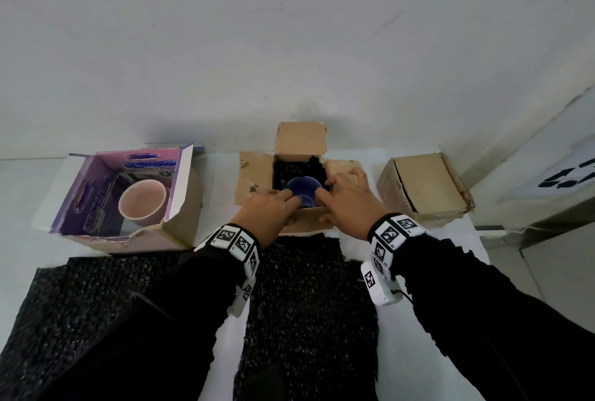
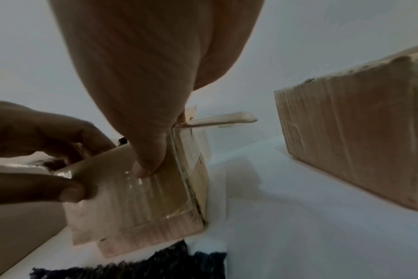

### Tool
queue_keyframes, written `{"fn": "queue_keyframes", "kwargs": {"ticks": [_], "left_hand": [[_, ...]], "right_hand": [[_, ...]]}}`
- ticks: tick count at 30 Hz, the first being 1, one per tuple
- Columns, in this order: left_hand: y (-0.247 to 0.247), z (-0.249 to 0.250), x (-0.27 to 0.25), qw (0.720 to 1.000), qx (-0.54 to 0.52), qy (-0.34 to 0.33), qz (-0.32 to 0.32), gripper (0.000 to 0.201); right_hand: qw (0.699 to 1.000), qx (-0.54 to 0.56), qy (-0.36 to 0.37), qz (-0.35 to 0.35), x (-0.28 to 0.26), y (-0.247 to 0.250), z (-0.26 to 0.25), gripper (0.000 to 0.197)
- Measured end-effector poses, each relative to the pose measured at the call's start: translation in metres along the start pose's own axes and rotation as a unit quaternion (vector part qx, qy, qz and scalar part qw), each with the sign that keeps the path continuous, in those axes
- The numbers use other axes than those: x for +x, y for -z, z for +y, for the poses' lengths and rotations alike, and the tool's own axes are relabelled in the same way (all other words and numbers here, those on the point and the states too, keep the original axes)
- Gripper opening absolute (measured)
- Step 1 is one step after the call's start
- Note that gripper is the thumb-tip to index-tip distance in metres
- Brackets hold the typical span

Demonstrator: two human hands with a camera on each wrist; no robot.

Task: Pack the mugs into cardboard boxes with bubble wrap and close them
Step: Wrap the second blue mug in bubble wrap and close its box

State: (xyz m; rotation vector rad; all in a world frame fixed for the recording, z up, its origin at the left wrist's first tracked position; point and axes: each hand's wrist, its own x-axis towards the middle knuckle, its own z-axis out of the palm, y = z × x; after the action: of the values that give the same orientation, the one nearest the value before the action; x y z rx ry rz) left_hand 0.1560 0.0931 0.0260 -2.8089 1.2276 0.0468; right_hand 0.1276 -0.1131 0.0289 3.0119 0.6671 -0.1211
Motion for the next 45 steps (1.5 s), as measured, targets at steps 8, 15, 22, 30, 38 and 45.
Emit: {"fn": "queue_keyframes", "kwargs": {"ticks": [8, 15, 22, 30, 38, 45], "left_hand": [[-0.009, 0.011, -0.025, 0.993, -0.038, 0.048, 0.102, 0.031], [-0.017, 0.039, -0.069, 0.975, -0.088, 0.027, 0.205, 0.017], [-0.039, 0.053, -0.114, 0.99, -0.113, 0.06, 0.062, 0.047], [-0.027, 0.067, -0.132, 0.87, -0.439, 0.227, 0.002, 0.104], [-0.011, 0.064, -0.122, 0.852, -0.48, 0.21, 0.006, 0.022], [0.013, 0.045, -0.11, 0.894, -0.42, 0.154, 0.007, 0.028]], "right_hand": [[0.976, 0.128, 0.002, 0.175, -0.049, -0.009, -0.022, 0.016], [0.983, 0.134, -0.071, -0.107, -0.091, -0.053, -0.068, 0.067], [0.989, 0.104, -0.1, -0.024, -0.1, -0.06, -0.09, 0.015], [0.867, 0.462, -0.139, 0.123, -0.107, -0.028, -0.088, 0.021], [0.887, 0.429, -0.094, 0.143, -0.098, 0.001, -0.075, 0.092], [0.923, 0.357, -0.132, 0.06, -0.098, 0.012, -0.057, 0.029]]}}
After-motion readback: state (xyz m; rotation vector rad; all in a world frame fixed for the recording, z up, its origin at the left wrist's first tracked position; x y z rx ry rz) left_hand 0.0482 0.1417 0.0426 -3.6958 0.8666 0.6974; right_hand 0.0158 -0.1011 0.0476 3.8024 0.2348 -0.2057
